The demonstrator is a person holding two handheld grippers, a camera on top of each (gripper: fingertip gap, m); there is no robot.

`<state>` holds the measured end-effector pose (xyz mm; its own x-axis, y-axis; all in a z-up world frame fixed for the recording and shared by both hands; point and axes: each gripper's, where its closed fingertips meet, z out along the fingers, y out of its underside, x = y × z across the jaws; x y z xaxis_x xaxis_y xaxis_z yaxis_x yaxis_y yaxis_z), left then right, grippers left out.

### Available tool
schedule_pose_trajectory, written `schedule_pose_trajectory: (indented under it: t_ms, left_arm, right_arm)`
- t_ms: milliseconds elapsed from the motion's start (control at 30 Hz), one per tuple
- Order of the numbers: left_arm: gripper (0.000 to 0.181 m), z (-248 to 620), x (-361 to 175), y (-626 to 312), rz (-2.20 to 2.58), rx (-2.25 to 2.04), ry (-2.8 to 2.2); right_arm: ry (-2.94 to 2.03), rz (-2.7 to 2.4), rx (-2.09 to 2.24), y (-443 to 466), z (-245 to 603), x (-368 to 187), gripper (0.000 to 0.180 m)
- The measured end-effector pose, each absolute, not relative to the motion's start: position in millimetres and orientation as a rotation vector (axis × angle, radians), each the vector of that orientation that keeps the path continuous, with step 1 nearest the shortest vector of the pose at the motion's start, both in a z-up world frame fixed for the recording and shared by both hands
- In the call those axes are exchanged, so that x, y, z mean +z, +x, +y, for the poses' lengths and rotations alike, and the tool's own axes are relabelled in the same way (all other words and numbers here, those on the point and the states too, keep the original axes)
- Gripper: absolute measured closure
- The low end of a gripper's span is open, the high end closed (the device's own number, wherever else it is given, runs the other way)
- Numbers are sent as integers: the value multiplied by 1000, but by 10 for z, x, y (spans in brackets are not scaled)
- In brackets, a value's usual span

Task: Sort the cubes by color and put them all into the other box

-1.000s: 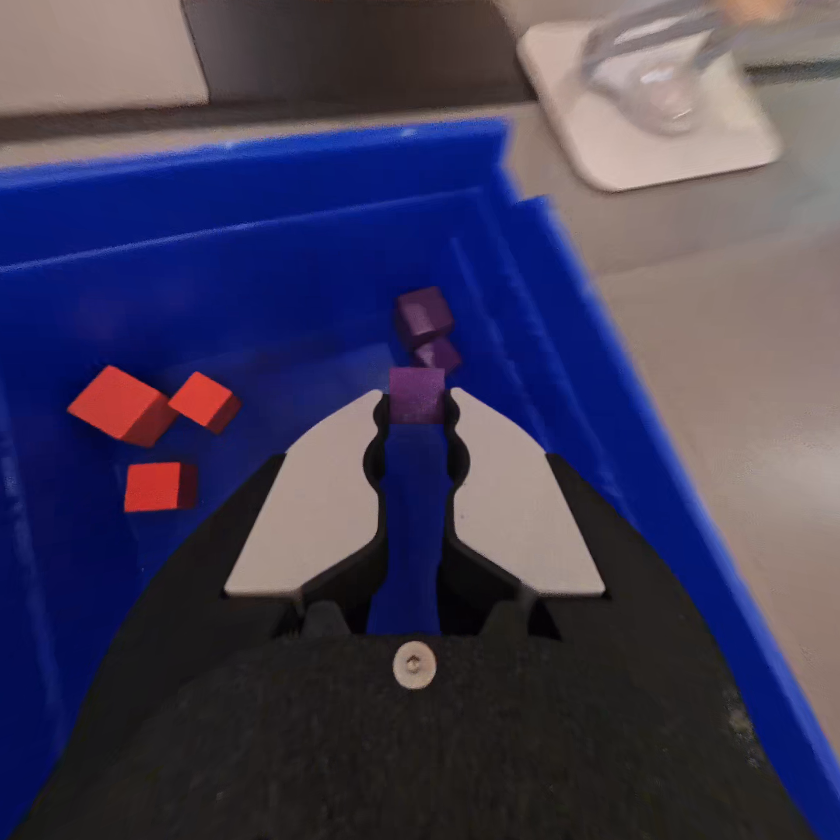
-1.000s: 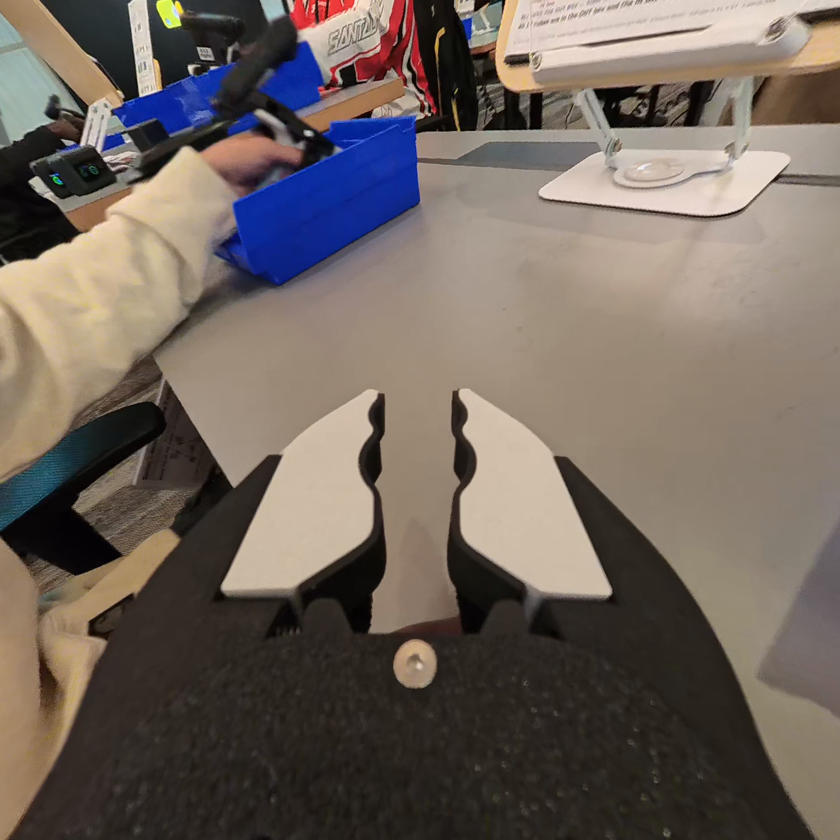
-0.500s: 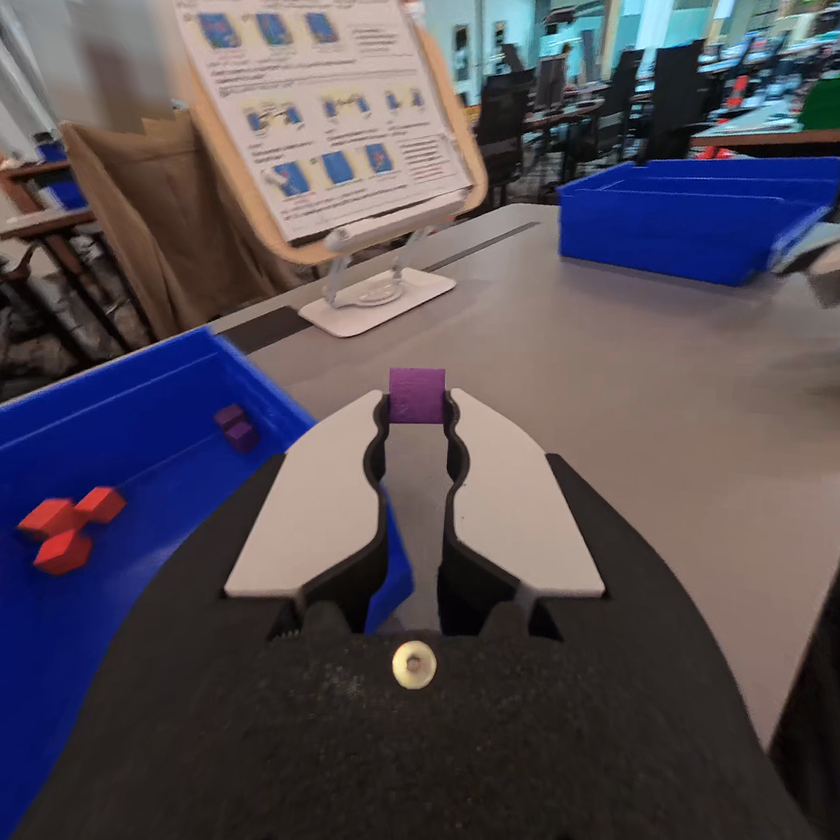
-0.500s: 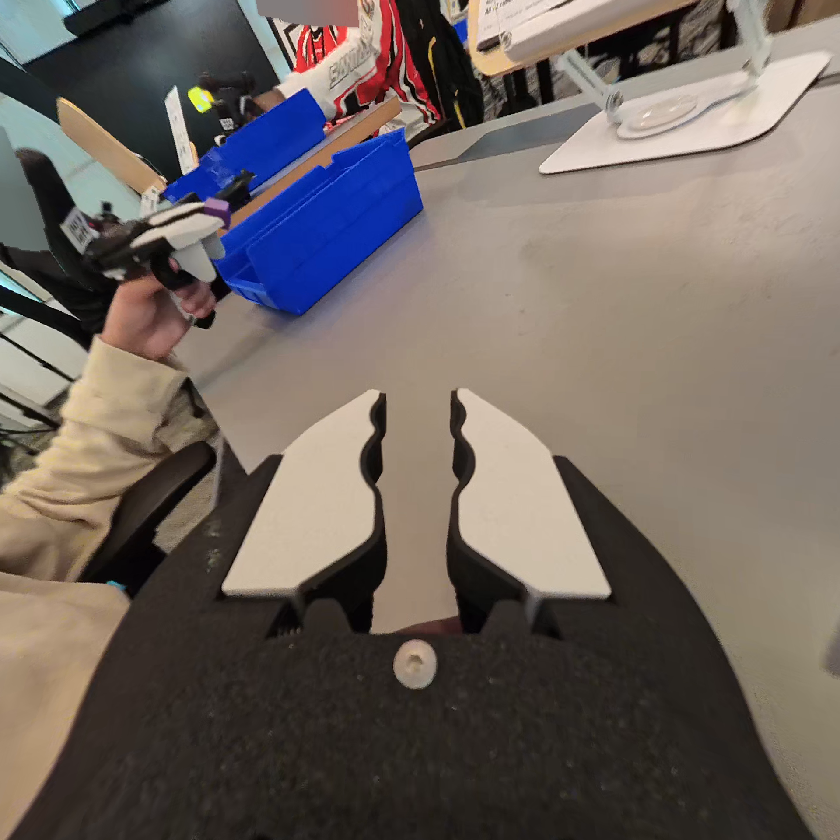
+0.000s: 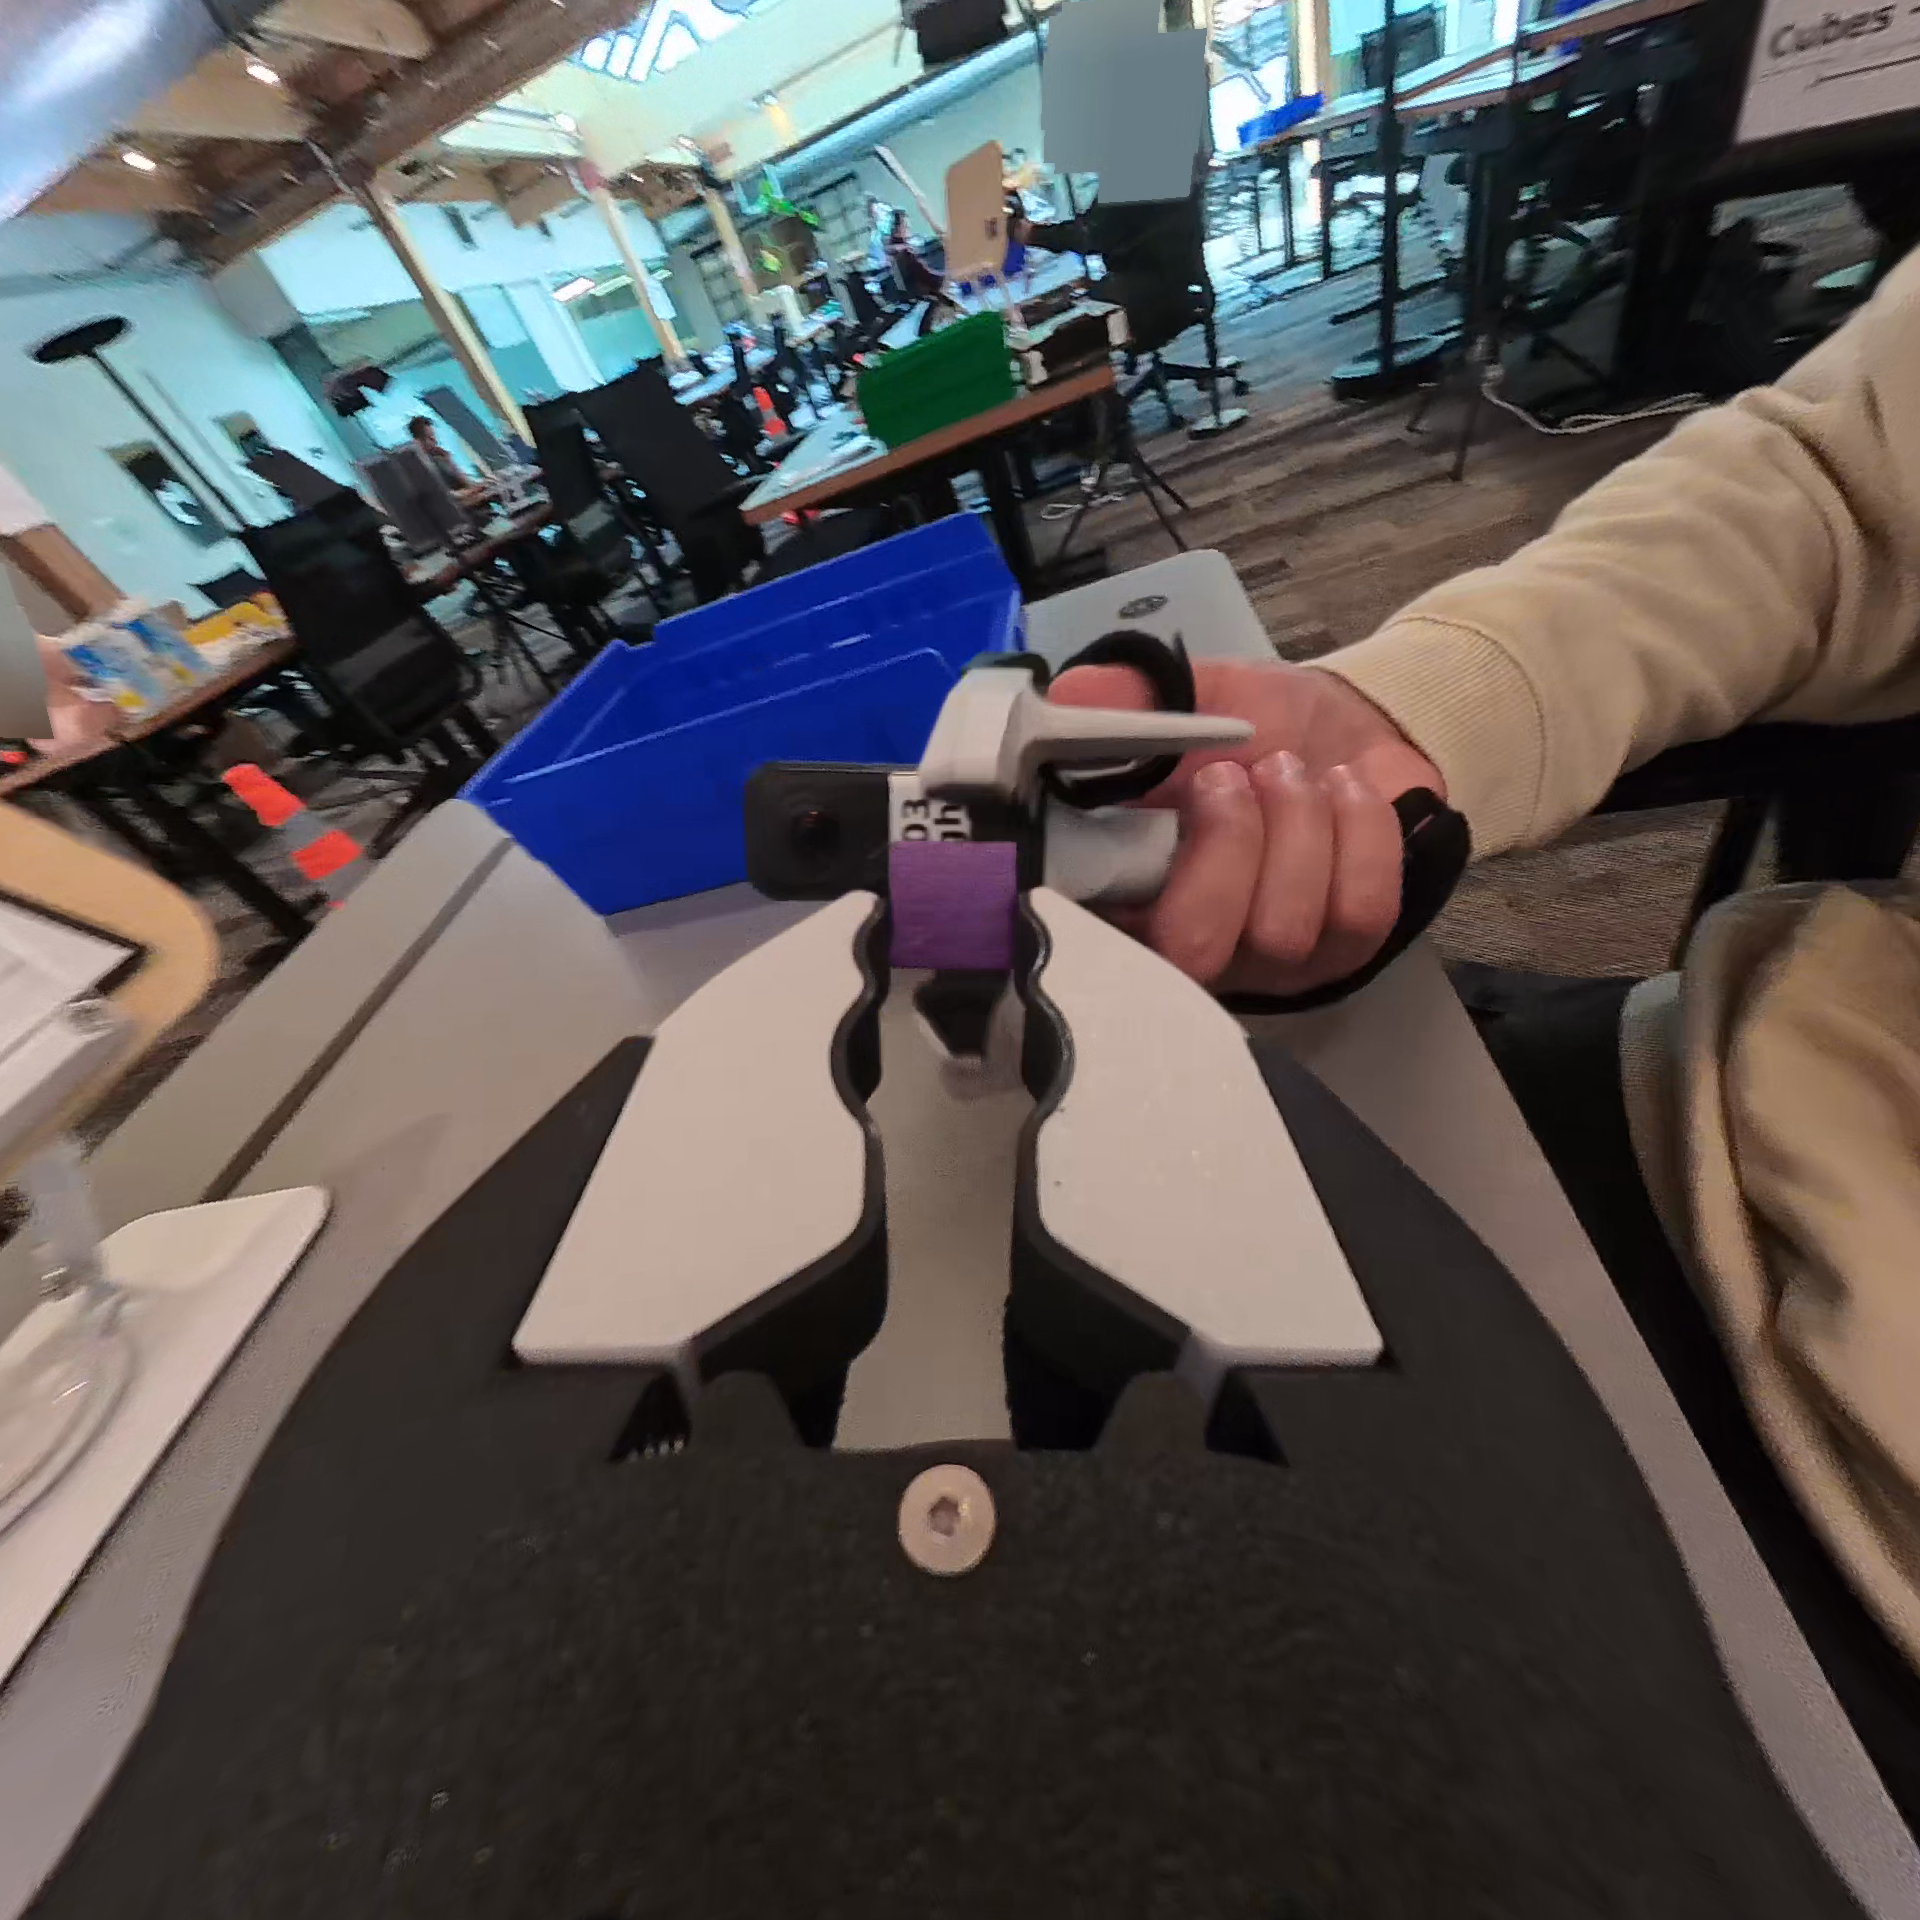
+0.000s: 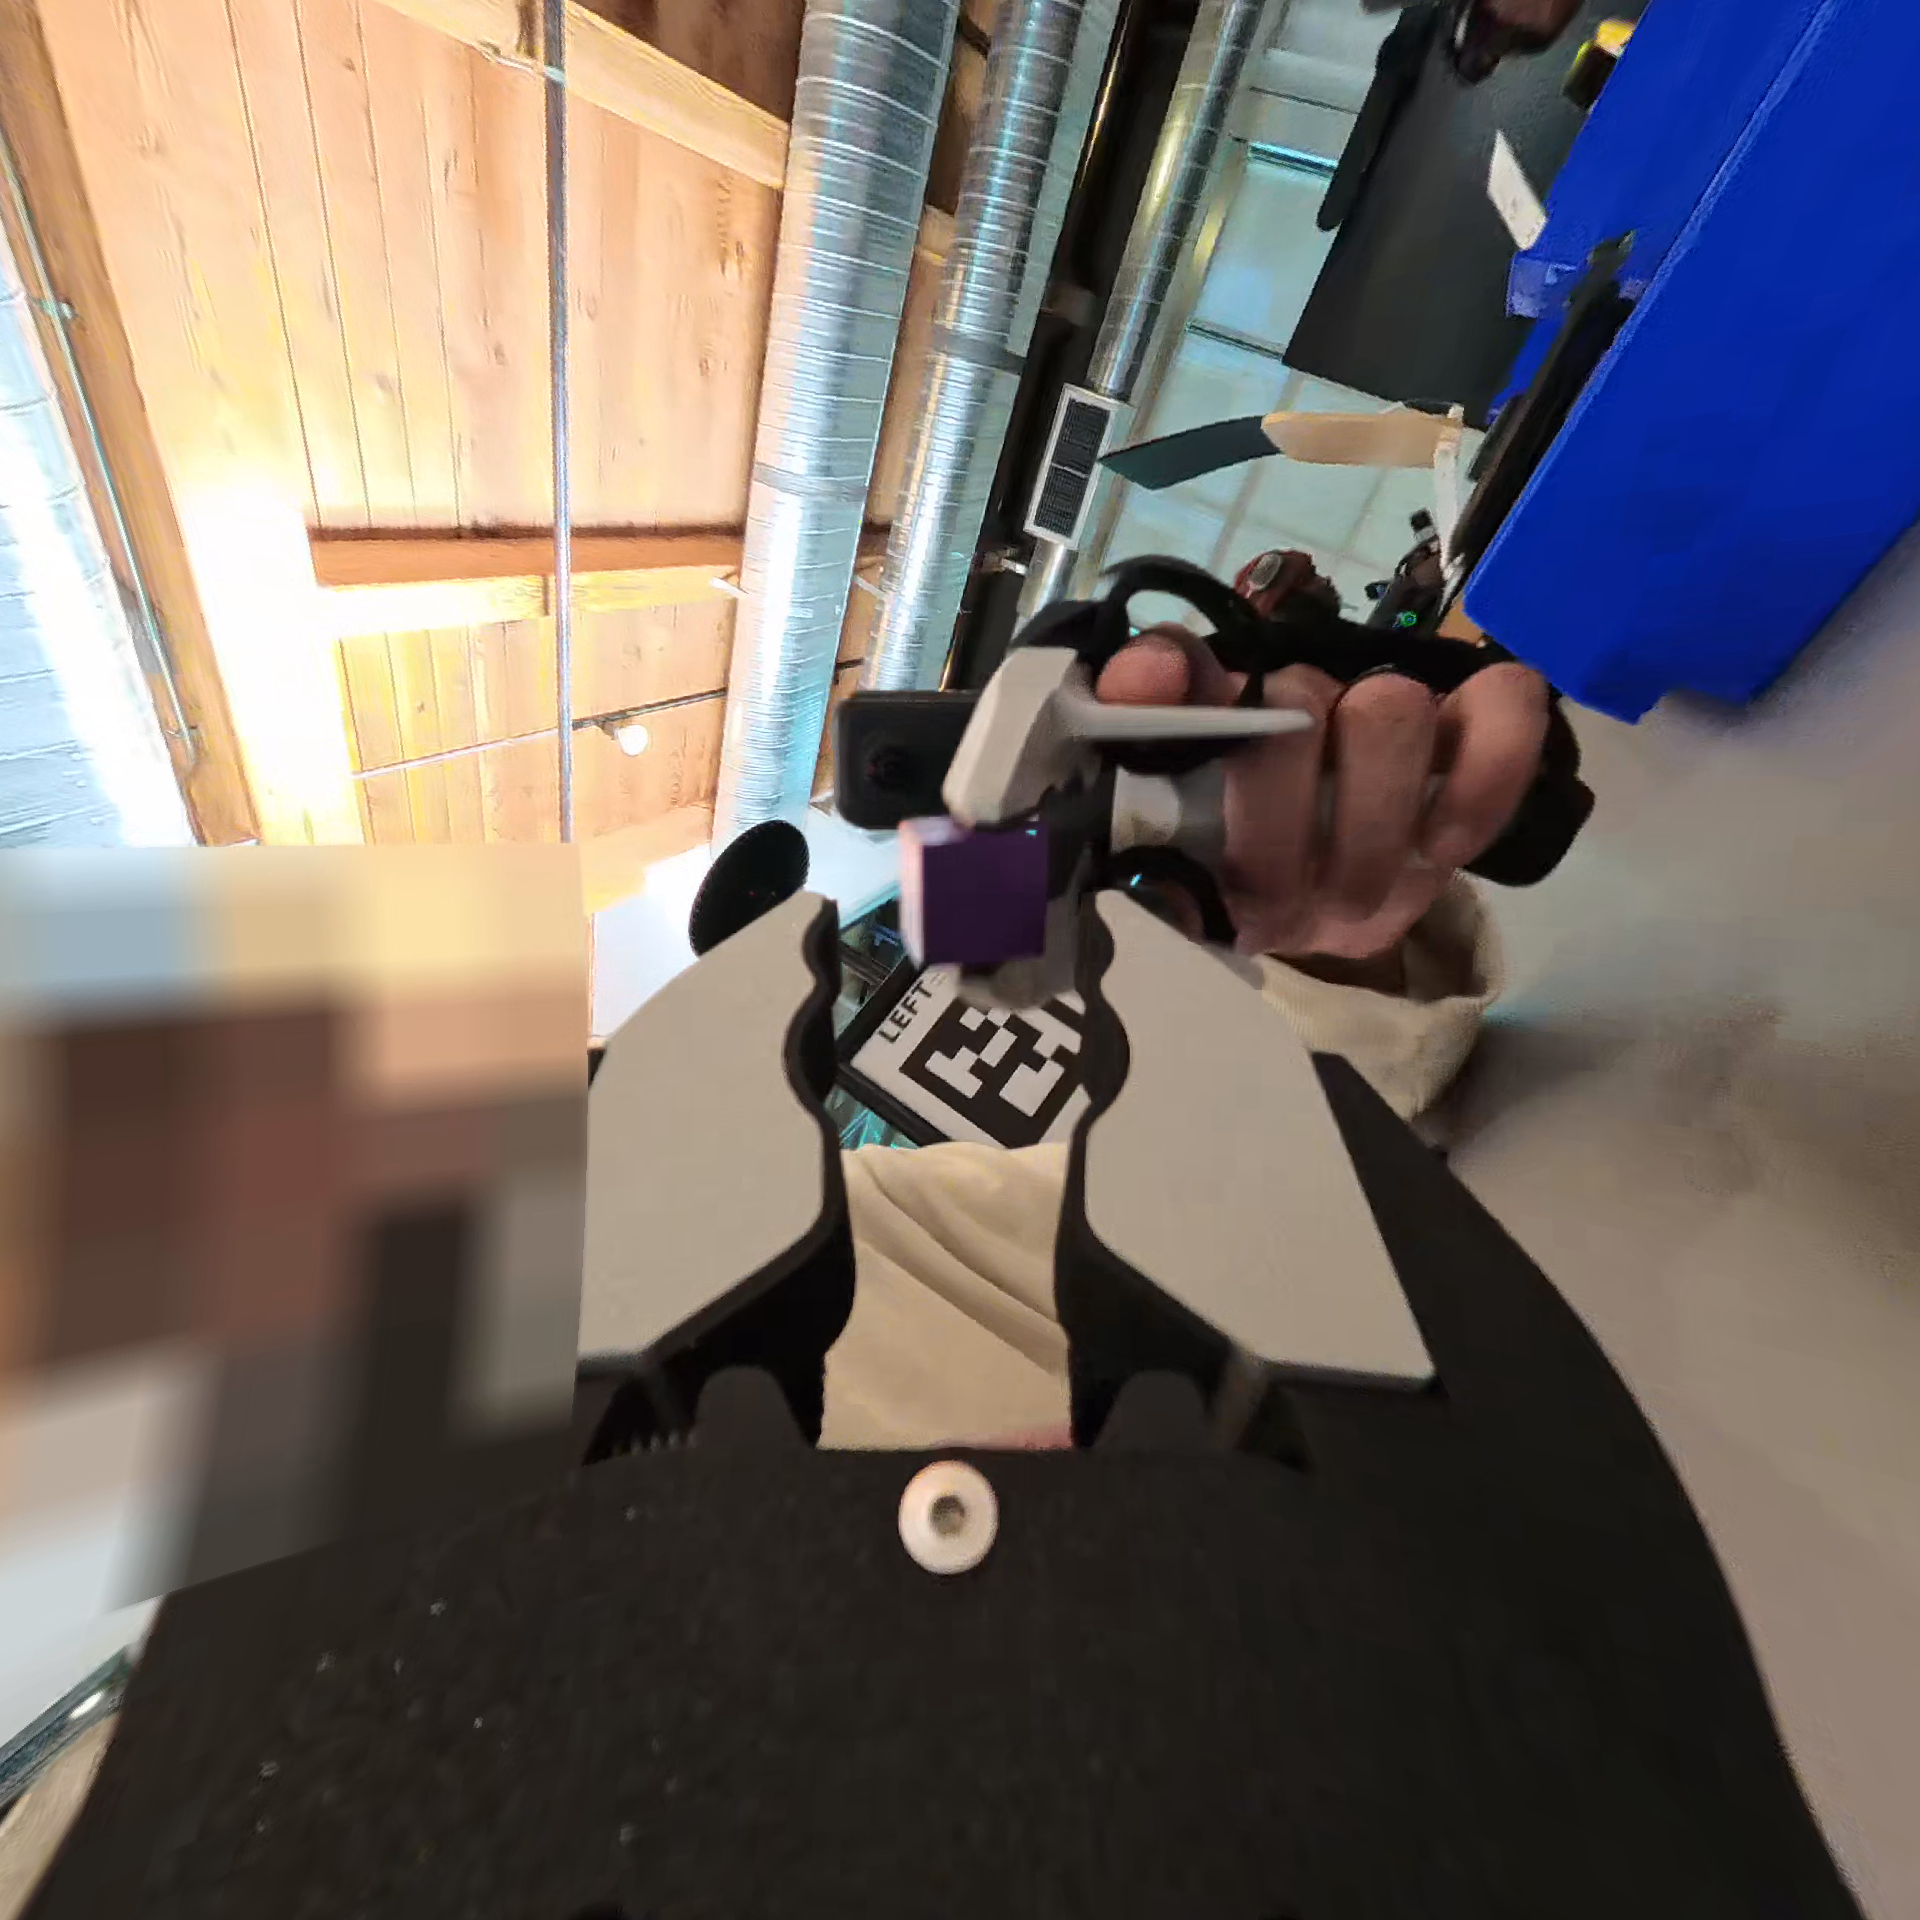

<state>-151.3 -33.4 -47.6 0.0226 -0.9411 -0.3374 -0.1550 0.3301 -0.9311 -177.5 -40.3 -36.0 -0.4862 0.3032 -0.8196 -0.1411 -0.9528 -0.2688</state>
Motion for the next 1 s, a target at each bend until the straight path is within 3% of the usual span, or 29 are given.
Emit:
schedule_pose_trajectory:
  t_ms: [67,200,300,367,600,800,900,1000]
  left_arm:
    - [159,-341,-549,-1373,1448,-865,-1087]
    - [155,-273,-648,-1307,1409,-830,-1172]
    - [130,-208,-579,-1459,1231,-834,-1314]
    - [125,-148,-580,-1632,1066,-824,-1452]
    - [143,-176,-985,-2182,780,-569,-1697]
    - [138,-316,-1106,-2133,866,-550,-1699]
    - [139,-344,-1082,-2123,874,-569,-1692]
    - [139,-342,-1050,-2127,877,-593,-1690]
  right_arm:
    - [-1400,-257,2465,-1708,-376,-379,156]
    - [-1442,-248,2352,-1566,-313,-487,157]
    - [-1484,-235,2248,-1456,-276,-575,157]
    - [-1547,-286,2066,-1387,-271,-661,157]
    - [-1716,-430,1068,-939,28,-868,157]
    - [-1678,-459,849,-686,106,-545,157]
    - [-1685,-309,490,150,473,-143,157]
    - [-1955,-212,268,1074,1053,-302,157]
